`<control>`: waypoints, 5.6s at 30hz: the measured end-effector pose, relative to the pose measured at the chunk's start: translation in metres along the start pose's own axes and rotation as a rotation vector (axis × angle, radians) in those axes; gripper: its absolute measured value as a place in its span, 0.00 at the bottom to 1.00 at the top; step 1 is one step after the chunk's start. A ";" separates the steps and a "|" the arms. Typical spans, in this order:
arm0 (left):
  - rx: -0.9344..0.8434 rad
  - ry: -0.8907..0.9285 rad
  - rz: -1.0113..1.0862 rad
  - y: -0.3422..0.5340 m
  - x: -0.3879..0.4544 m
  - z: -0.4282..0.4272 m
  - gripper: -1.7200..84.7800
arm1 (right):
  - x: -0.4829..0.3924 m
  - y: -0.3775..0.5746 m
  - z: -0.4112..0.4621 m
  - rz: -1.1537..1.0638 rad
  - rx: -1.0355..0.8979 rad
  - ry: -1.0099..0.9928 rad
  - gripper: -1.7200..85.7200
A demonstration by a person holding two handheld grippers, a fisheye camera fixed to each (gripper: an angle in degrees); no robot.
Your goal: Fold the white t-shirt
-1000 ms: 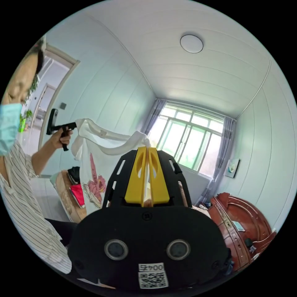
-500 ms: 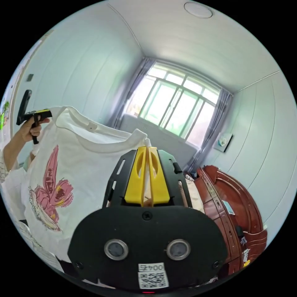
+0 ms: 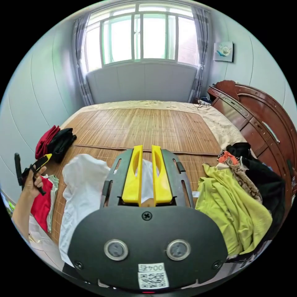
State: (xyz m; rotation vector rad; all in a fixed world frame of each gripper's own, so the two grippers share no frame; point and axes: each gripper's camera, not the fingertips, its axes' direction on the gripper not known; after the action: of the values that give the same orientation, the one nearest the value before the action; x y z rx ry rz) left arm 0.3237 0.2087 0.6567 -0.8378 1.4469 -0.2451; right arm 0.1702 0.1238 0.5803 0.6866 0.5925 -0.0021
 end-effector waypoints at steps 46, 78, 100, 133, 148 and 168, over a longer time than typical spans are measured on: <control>-0.444 0.333 -0.264 0.333 -0.216 -0.151 0.05 | 0.077 0.632 -0.333 -0.018 -0.388 -0.251 0.14; -0.183 0.593 -0.267 0.167 -0.186 -0.252 0.03 | 0.221 0.790 -0.248 1.332 -0.280 -1.107 0.21; -0.365 0.618 -0.382 0.284 -0.202 -0.226 0.03 | 0.236 0.569 -0.405 0.388 -0.203 -0.402 0.03; -0.536 -0.261 0.740 0.313 0.132 0.001 0.03 | -0.088 0.483 -0.153 -0.313 -0.629 0.056 0.01; -0.665 -0.386 0.966 0.339 0.217 0.089 0.02 | -0.131 0.516 -0.079 -0.743 -0.805 0.144 0.01; -0.654 -0.327 0.861 0.323 0.182 0.110 0.03 | 0.149 0.596 -0.155 0.194 -0.389 -0.460 0.02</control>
State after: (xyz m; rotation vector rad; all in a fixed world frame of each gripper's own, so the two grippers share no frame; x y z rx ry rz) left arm 0.3475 0.3617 0.3023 -0.6386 1.4505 1.0129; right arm 0.3298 0.7092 0.7635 0.3426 0.0751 0.1299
